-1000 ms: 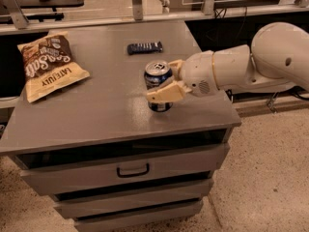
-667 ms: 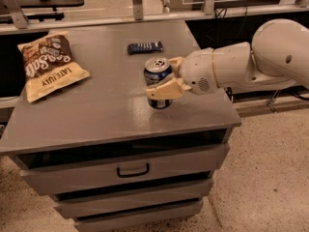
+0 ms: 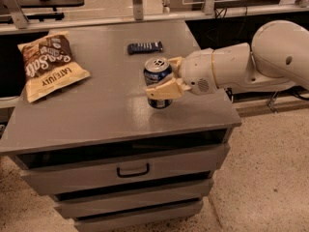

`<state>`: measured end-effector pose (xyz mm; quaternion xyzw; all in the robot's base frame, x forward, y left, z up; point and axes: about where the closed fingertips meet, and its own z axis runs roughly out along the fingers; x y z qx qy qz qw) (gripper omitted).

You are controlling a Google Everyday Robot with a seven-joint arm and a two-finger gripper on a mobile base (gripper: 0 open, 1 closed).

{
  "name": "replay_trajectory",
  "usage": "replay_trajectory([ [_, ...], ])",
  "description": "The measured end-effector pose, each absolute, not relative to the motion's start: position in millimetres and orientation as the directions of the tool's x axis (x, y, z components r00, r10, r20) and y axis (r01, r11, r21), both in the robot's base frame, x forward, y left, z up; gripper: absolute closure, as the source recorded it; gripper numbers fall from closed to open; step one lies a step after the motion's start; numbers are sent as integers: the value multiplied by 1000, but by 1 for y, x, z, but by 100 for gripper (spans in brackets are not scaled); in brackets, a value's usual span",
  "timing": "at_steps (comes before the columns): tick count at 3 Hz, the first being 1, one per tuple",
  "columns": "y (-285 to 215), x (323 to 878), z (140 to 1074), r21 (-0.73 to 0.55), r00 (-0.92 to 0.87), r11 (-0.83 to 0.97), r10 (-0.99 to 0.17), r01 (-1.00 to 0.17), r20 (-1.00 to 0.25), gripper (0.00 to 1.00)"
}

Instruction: Move pepsi can near rxbar blueberry

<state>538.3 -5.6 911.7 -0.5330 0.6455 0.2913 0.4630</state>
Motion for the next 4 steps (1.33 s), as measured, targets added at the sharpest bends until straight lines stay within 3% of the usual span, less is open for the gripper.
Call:
replay_trajectory([
  [2, -24, 622, 917, -209, 55, 370, -386, -905, -921, 100],
  [4, -81, 737, 909, -197, 12, 502, -349, -842, -937, 100],
])
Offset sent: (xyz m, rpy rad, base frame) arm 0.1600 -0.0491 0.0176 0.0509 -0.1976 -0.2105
